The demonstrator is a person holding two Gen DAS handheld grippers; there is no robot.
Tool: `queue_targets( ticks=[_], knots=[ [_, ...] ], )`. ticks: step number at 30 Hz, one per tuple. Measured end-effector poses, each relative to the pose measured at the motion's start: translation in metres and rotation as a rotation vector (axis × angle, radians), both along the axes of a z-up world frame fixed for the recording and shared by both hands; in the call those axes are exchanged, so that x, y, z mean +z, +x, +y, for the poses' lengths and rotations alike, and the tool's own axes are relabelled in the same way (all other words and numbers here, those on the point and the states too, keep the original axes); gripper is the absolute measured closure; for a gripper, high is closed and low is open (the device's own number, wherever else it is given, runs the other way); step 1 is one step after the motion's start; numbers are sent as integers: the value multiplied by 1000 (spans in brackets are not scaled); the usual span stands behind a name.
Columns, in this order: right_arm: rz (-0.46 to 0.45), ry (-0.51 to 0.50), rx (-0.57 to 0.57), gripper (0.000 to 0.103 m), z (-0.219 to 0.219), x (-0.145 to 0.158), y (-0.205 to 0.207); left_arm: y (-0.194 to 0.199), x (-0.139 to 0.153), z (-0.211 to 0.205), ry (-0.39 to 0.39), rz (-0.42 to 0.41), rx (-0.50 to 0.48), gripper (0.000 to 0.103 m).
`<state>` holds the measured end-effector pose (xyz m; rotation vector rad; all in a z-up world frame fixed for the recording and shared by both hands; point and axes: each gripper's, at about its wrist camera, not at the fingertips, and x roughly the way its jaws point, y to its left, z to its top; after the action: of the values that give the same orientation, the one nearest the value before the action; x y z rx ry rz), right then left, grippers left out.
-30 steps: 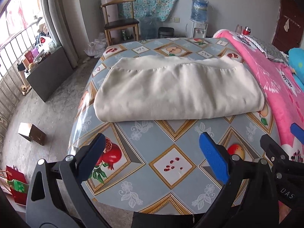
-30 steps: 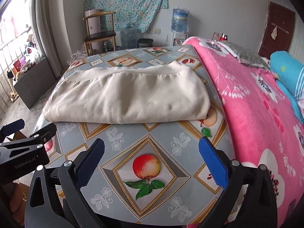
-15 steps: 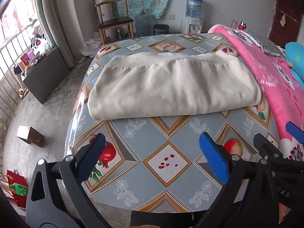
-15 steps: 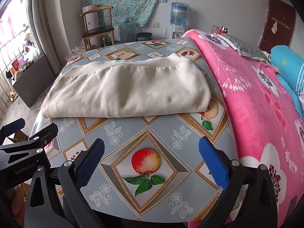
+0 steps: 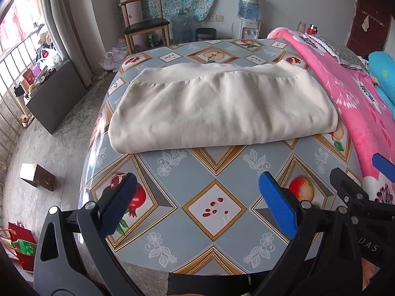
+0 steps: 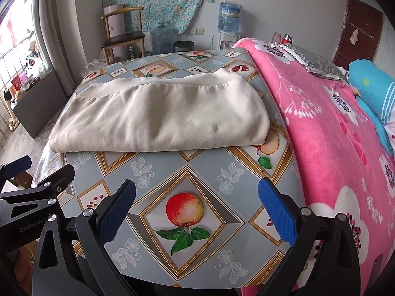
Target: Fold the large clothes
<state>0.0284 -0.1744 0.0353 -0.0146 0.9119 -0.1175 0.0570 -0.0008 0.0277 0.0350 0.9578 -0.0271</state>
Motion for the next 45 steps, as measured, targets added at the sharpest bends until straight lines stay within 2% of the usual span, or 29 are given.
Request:
queue_targets(
  ticks=[45],
  knots=[
    [9,-28,0,6,3,0,2,0,-1,1,-6,4,4,8]
  ],
)
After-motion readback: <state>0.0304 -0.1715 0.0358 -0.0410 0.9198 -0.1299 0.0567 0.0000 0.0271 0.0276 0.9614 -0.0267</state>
